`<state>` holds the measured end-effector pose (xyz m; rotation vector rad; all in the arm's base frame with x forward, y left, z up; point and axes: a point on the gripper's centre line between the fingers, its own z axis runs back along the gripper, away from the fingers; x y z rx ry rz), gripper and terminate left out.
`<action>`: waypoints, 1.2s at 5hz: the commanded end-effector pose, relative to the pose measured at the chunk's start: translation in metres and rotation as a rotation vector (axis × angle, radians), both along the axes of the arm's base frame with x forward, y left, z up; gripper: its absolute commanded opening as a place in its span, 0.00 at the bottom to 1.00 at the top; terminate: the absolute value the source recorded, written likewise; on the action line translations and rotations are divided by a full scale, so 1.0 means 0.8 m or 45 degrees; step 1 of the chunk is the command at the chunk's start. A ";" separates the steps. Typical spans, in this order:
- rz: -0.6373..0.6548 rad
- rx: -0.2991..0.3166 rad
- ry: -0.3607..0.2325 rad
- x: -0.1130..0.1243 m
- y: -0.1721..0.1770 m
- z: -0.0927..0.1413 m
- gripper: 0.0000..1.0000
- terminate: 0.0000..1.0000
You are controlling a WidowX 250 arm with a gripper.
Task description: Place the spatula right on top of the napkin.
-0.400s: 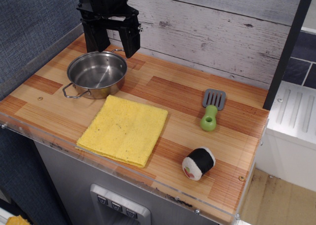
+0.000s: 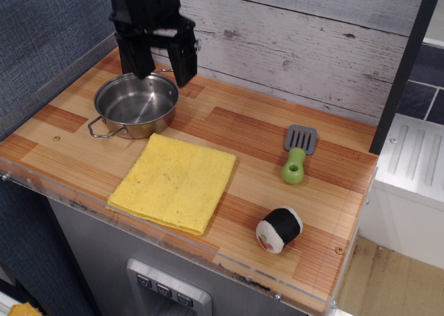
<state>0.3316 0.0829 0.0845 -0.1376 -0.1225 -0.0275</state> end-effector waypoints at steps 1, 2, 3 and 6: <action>-0.036 0.056 -0.064 0.019 -0.076 -0.002 1.00 0.00; -0.081 0.102 -0.093 0.028 -0.122 -0.010 1.00 0.00; -0.017 0.133 -0.121 0.031 -0.159 -0.028 1.00 0.00; -0.014 0.083 -0.058 0.017 -0.186 -0.081 1.00 0.00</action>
